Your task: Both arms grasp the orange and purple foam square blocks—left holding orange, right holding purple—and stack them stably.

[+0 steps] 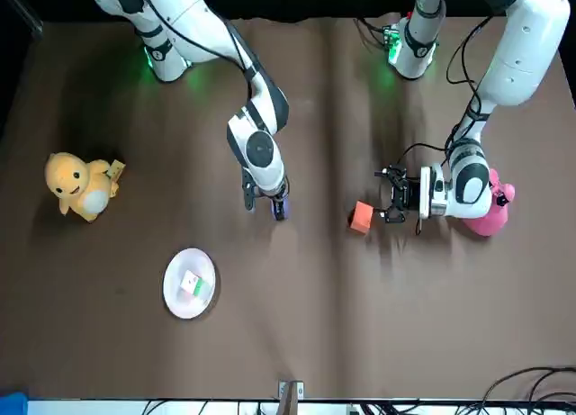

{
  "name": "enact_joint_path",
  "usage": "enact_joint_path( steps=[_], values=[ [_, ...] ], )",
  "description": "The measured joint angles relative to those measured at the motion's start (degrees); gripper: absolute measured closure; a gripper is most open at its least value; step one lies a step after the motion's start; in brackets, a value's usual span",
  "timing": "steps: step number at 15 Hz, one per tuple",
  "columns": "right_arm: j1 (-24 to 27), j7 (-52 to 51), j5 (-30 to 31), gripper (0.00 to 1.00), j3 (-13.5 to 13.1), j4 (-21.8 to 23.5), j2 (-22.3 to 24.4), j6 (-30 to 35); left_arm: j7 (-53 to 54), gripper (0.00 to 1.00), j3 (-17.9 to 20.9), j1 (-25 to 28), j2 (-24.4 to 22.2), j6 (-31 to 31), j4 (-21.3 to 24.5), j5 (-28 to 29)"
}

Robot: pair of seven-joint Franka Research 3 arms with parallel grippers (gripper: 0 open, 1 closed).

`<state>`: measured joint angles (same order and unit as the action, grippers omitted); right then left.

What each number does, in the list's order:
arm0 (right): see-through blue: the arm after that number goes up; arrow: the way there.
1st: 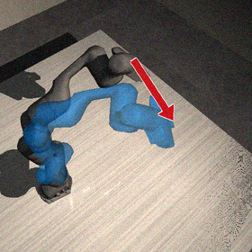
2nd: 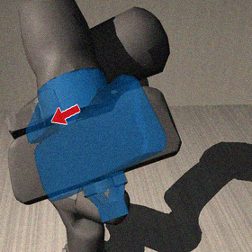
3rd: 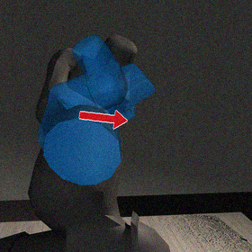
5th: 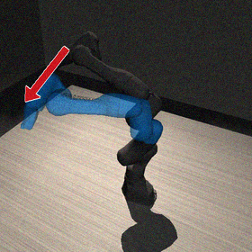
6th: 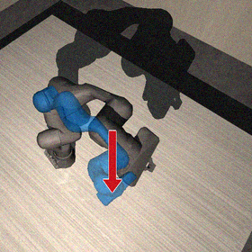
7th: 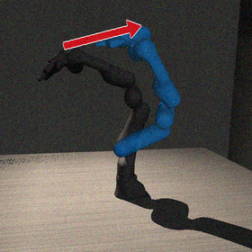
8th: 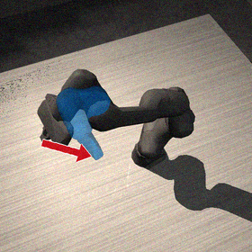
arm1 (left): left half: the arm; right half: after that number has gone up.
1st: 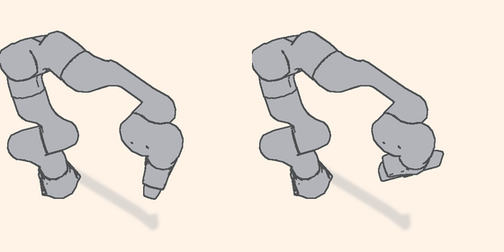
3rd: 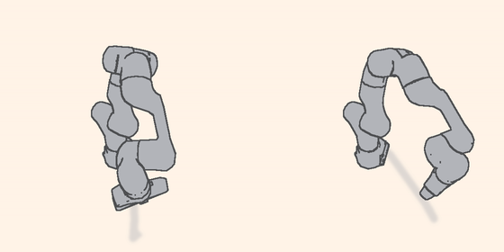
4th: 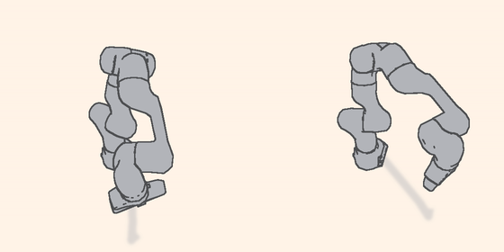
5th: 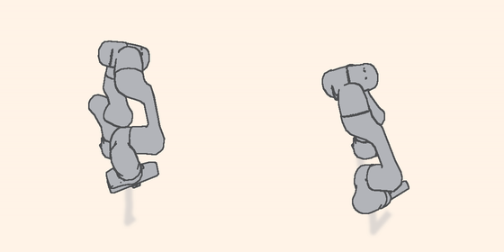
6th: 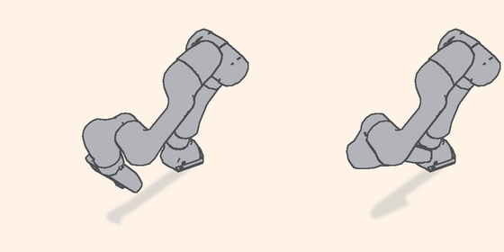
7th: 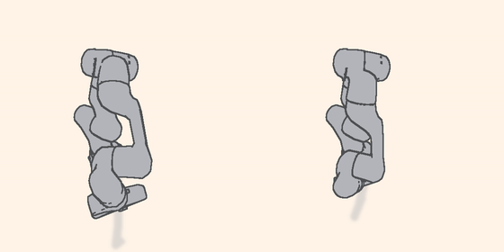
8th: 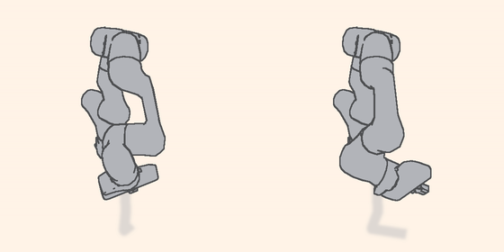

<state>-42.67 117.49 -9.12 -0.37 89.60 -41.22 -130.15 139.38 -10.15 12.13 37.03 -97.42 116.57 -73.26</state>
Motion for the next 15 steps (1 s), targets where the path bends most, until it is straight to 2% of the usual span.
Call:
enact_joint_path(
  steps=[5, 7, 10, 13, 14, 15],
  values=[
    [-0.3, 0.0, 1.3, 0.00, 0.0, 0.0, -0.3, -0.5, 1.9, 0.00, 0.0, 0.7, 0.2, 0.0, -1.2, -0.1],
    [-0.4, 0.0, 1.9, 0.02, -0.1, 0.0, -0.5, -0.6, 3.0, 0.00, -0.1, 0.0, 1.3, 0.0, -3.2, 0.5],
    [-0.4, 0.0, 2.4, 0.06, -0.1, 0.0, -0.9, -0.7, 3.5, 0.00, -0.3, -1.7, 4.3, 2.1, -8.3, 4.2],
    [-0.4, 0.0, 2.4, 0.27, -0.2, 0.0, -0.9, -0.8, 3.6, 0.00, -0.3, -3.0, 7.5, 3.5, -12.0, 5.1],
    [-0.4, 0.0, 2.4, 0.27, -0.2, 0.0, -0.9, -0.8, 3.7, 0.00, -0.3, -3.1, 8.4, 3.8, -12.9, 5.6],
    [-0.4, 0.0, 2.4, 0.32, -0.3, 0.0, -0.9, -0.8, 3.8, 0.00, -0.3, -3.1, 9.2, 4.1, -13.6, 6.1]
  ],
)
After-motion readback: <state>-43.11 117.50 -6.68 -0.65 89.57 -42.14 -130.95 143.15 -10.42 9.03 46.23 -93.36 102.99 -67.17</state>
